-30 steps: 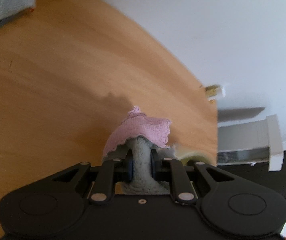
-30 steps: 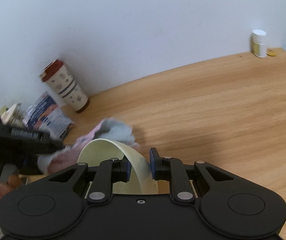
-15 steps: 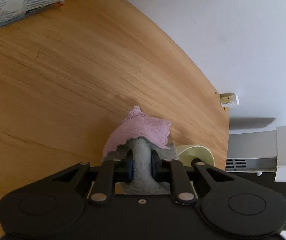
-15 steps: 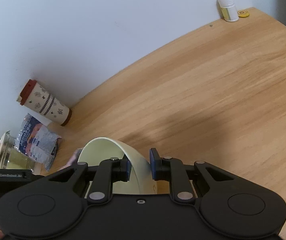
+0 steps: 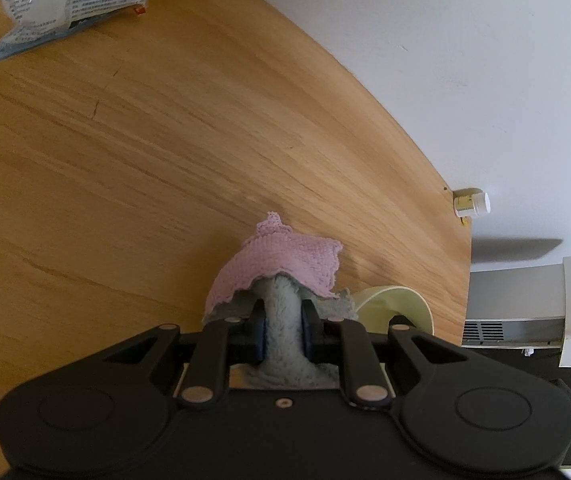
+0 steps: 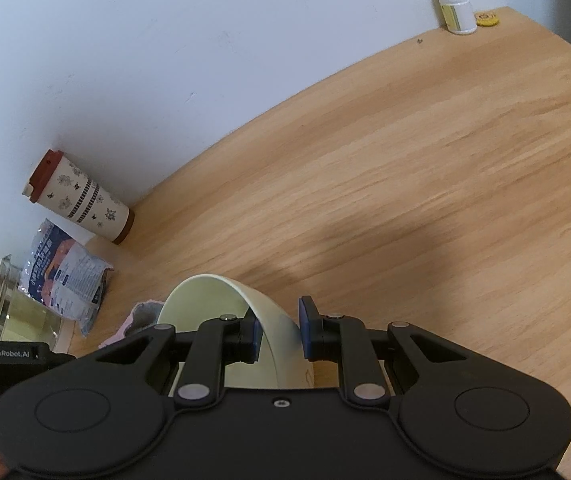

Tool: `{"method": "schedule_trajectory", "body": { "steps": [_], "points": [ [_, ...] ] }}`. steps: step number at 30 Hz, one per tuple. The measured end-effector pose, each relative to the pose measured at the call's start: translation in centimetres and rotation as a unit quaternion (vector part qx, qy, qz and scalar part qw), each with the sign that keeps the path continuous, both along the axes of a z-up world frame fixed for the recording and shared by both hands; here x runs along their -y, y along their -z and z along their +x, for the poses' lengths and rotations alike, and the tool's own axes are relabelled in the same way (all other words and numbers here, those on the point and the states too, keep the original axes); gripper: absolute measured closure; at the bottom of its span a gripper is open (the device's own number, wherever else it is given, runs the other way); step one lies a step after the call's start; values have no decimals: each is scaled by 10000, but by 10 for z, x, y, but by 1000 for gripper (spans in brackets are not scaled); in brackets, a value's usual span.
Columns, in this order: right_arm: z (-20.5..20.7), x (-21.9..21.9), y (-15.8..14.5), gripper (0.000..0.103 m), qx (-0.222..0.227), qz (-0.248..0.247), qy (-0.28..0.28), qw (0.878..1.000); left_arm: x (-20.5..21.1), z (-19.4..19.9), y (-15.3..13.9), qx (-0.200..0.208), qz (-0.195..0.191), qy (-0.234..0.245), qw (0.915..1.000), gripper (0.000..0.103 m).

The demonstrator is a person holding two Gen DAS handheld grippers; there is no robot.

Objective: Clean bowl

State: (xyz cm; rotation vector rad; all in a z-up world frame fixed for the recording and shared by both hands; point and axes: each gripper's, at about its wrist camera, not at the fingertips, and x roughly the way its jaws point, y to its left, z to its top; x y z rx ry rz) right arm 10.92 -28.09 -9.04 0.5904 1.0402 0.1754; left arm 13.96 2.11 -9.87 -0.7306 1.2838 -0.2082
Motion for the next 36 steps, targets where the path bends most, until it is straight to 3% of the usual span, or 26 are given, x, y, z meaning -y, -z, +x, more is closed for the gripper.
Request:
{"method": "schedule_trajectory", "body": {
  "steps": [8, 18, 20, 21, 25, 26, 27, 28, 29, 30, 32, 33, 34, 35, 36],
  "points": [
    [0, 6, 7, 88, 20, -67, -19, 10000, -7, -2, 2, -4, -16, -121, 9999, 88],
    [3, 5, 6, 89, 110, -399, -456, 9981, -7, -1, -2, 185, 47, -119, 9997, 88],
    [4, 4, 4, 87, 213, -508, -656, 9963, -6, -1, -5, 259, 74, -81, 9996, 88],
    [7, 0, 0, 86, 321, -637, -1051, 9919, -5, -2, -6, 310, 112, -49, 9994, 88],
    [20, -8, -9, 72, 513, -983, -2331, 9661, -1, -3, -12, 455, 446, 61, 9979, 88],
    [23, -10, -11, 65, 555, -1049, -2595, 9584, 0, -4, -12, 469, 507, 60, 9976, 88],
    [32, -15, -18, 65, 609, -1237, -3486, 9271, 1, -6, -12, 455, 491, 37, 9977, 88],
    [33, -16, -21, 64, 694, -1346, -3735, 9152, 1, -7, -12, 429, 441, 3, 9981, 88],
    [37, -21, -28, 61, 905, -1614, -4303, 8835, 1, -7, -12, 413, 432, -19, 9982, 88],
    [38, -22, -28, 59, 921, -1634, -4373, 8795, 1, -8, -12, 407, 452, -43, 9981, 88],
    [55, -38, -34, 57, 1018, -1901, -5419, 8123, -1, -12, -14, 389, 429, -160, 9982, 88],
    [60, -45, -34, 57, 1060, -2020, -5681, 7907, -2, -14, -15, 378, 389, -215, 9983, 88],
    [63, -51, -35, 57, 1129, -2093, -5827, 7771, -4, -17, -17, 371, 348, -273, 9983, 88],
    [67, -62, -36, 57, 1352, -2280, -6148, 7428, -5, -19, -17, 369, 331, -302, 9983, 88],
    [69, -64, -36, 57, 1360, -2289, -6207, 7374, -6, -21, -19, 362, 337, -334, 9982, 88]
  ]
}}
